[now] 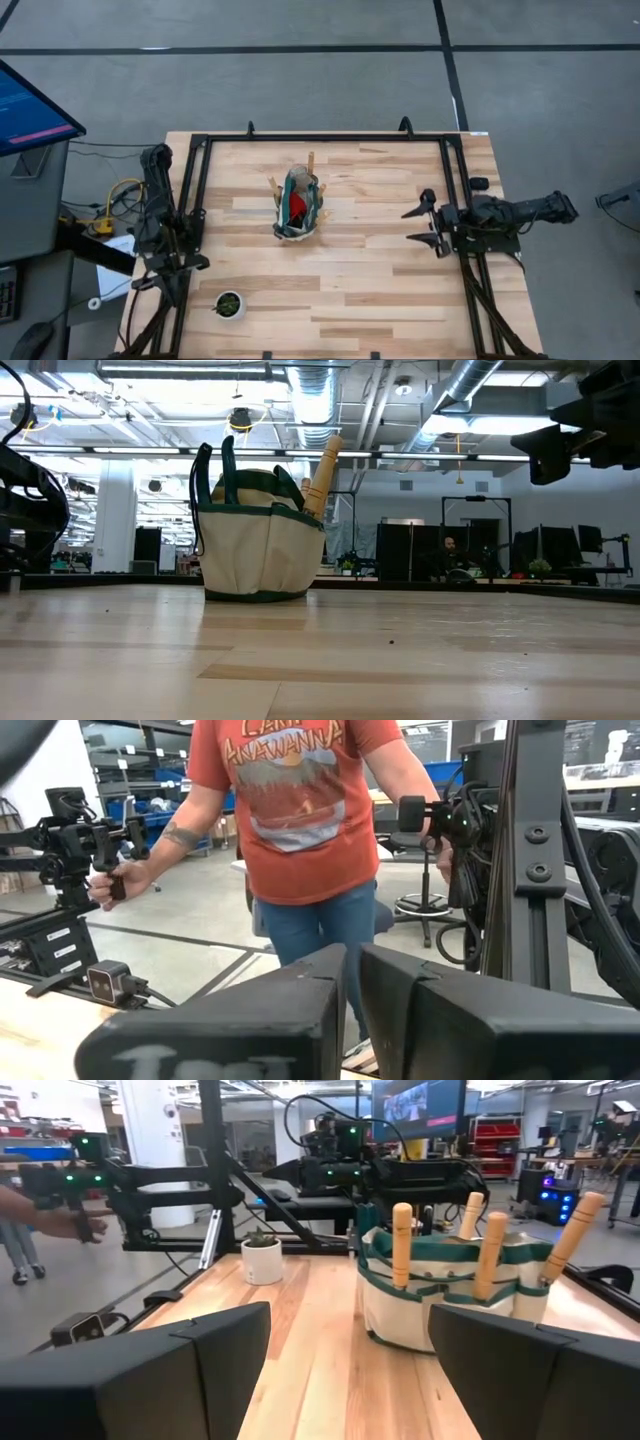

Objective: Pick & Place Garden tools in Gardening bag
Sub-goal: Return to Home Position

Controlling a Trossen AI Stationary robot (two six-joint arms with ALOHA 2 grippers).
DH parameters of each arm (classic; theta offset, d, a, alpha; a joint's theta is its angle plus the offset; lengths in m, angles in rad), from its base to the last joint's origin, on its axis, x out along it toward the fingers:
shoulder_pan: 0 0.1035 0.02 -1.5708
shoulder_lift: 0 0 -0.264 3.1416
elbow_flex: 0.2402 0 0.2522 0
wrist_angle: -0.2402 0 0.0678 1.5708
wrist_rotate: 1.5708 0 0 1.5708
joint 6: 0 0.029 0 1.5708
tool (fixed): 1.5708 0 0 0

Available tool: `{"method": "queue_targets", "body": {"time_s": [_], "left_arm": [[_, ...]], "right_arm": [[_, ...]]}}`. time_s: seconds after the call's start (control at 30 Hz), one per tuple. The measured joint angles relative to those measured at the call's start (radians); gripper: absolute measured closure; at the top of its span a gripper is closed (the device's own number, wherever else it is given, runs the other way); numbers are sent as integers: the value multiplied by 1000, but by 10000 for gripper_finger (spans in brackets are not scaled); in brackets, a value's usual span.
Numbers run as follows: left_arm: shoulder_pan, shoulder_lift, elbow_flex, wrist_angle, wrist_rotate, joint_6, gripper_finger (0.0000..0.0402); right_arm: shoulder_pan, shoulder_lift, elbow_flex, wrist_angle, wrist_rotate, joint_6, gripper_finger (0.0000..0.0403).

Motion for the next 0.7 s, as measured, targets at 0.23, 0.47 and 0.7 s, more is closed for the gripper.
{"method": "queue_targets", "body": {"time_s": [0.23,0.47,0.7], "left_arm": [[0,0,0,14,0,0,382],[0,0,0,19,0,0,382],[0,0,0,24,0,0,382]], "right_arm": [[-4,2,0,0,2,0,138],[-4,2,0,1,2,0,138],[-4,2,-1,1,2,0,138]]}}
